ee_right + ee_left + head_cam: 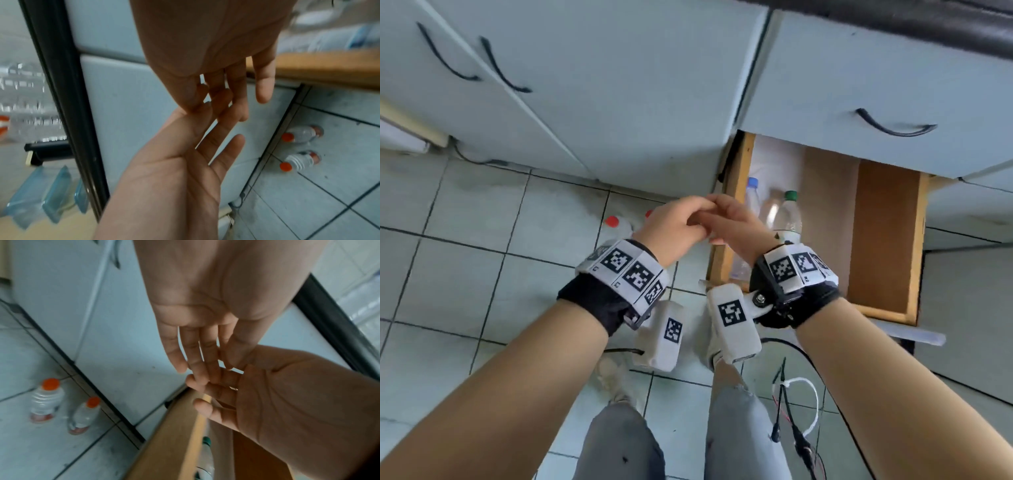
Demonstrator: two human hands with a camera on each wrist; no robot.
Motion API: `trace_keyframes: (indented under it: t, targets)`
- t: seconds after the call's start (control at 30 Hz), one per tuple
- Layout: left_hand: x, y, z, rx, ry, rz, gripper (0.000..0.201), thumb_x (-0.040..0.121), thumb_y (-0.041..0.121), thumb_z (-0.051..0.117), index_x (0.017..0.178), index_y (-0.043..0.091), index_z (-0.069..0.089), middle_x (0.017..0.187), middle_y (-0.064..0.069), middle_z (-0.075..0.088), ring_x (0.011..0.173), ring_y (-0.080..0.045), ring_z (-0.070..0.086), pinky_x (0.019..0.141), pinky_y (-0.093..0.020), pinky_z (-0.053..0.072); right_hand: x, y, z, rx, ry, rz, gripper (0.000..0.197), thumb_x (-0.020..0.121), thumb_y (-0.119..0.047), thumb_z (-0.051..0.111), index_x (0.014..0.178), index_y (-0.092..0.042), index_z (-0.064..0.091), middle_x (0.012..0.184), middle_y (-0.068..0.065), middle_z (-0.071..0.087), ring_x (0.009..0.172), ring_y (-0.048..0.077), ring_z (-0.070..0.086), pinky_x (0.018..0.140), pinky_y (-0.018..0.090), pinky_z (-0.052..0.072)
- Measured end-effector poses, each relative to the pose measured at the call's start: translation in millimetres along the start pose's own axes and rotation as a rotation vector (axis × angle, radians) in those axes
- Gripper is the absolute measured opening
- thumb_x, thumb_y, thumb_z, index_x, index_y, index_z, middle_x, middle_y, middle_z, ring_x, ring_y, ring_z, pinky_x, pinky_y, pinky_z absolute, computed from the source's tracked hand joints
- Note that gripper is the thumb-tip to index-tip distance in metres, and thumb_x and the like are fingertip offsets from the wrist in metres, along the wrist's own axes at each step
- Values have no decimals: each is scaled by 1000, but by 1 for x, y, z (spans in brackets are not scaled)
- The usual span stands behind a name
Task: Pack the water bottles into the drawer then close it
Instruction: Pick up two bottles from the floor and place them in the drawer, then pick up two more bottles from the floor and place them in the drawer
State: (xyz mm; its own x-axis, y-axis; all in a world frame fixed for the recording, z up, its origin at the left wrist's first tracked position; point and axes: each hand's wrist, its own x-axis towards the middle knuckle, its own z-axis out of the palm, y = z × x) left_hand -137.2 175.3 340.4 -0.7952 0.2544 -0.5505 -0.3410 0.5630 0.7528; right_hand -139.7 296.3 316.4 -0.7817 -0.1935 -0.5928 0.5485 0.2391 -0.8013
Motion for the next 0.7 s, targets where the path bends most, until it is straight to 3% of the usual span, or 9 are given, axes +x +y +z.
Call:
trace_keyframes:
  t: [0.17, 0.37, 0.5, 0.57, 0.63, 0.7]
  targets:
    - [-60, -77, -67, -40, 137, -57, 33, 87, 5, 54, 118, 13, 63, 114, -5, 69, 106, -18, 63, 99, -30, 47, 2, -1, 101, 6, -86, 40, 15, 92, -9, 51, 104, -19, 51, 80, -6, 58, 71, 7, 54, 63, 20, 40]
    - [-120, -226, -133, -157, 285, -265, 28, 88, 5, 51, 111, 15, 63, 99, -6, 69, 94, -20, 62, 80, -26, 44, 34, 58, 228, -136, -151, 196, 31, 90, -6, 51, 121, -6, 54, 99, 6, 60, 80, 15, 55, 68, 24, 43]
    - [-116, -318, -116, -205, 316, -394, 31, 82, 5, 53, 111, 12, 63, 93, -5, 65, 94, -21, 59, 88, -31, 44, 79, 110, 253, -275, -95, 273, 32, 89, -7, 52, 121, -7, 56, 99, 8, 59, 82, 17, 54, 68, 28, 45]
    - [-105, -359, -95, -178, 297, -433, 34, 82, 5, 54, 114, 10, 62, 100, -10, 65, 95, -22, 60, 92, -29, 44, 108, 133, 256, -334, -56, 298, 34, 89, -9, 53, 123, -9, 55, 98, 7, 58, 83, 18, 54, 70, 33, 50]
    - [-88, -396, -70, -112, 236, -465, 39, 83, 2, 56, 119, 13, 59, 113, -10, 65, 100, -21, 61, 90, -24, 44, 140, 156, 258, -392, -7, 318, 35, 88, -11, 54, 123, -11, 55, 98, 7, 57, 87, 20, 54, 85, 42, 52]
    - [-68, -430, -45, -9, 131, -485, 43, 83, 5, 56, 124, 17, 56, 124, -8, 59, 109, -23, 60, 95, -28, 45, 168, 178, 259, -440, 34, 334, 38, 86, -13, 55, 125, -12, 53, 99, 5, 56, 88, 22, 54, 90, 43, 50]
